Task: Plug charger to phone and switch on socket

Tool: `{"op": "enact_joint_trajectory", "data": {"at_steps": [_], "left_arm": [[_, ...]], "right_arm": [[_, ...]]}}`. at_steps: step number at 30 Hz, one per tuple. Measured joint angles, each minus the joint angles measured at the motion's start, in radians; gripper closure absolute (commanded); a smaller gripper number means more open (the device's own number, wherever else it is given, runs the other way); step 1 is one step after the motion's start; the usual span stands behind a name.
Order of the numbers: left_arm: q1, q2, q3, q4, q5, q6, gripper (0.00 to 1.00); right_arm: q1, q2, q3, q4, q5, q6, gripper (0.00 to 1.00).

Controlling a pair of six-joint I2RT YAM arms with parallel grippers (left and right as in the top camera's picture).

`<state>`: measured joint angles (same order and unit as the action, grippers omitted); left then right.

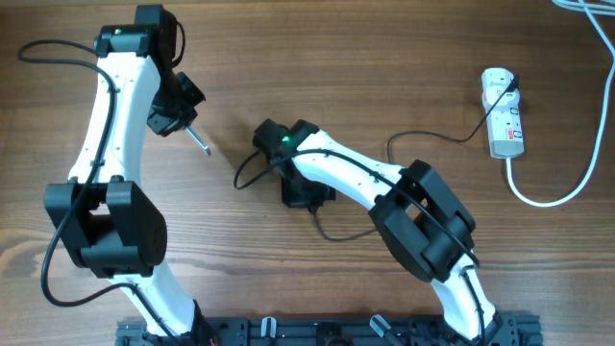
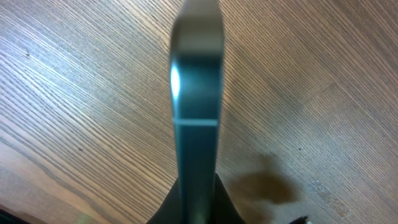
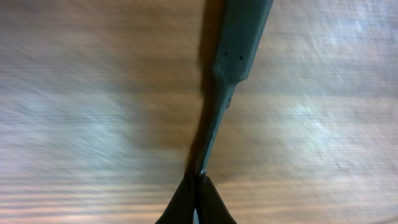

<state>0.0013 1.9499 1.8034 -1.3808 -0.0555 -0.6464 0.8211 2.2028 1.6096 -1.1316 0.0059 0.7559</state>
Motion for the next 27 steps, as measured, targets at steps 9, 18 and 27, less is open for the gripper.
{"op": "enact_joint_trajectory", "data": {"at_steps": [9,18,27], "left_arm": [[0.000,0.000,0.000,-0.007,0.000,0.000,0.96],[0.000,0.000,0.000,-0.003,0.000,0.000,0.96],[0.000,0.000,0.000,-0.003,0.000,0.000,0.96]], "right_arm": [[0.000,-0.048,-0.137,-0.098,-0.007,-0.079,0.96],[0.000,-0.250,-0.391,-0.011,-0.004,-0.095,0.39],[0.000,-0.270,-0.392,0.007,0.003,-0.103,0.18]]}}
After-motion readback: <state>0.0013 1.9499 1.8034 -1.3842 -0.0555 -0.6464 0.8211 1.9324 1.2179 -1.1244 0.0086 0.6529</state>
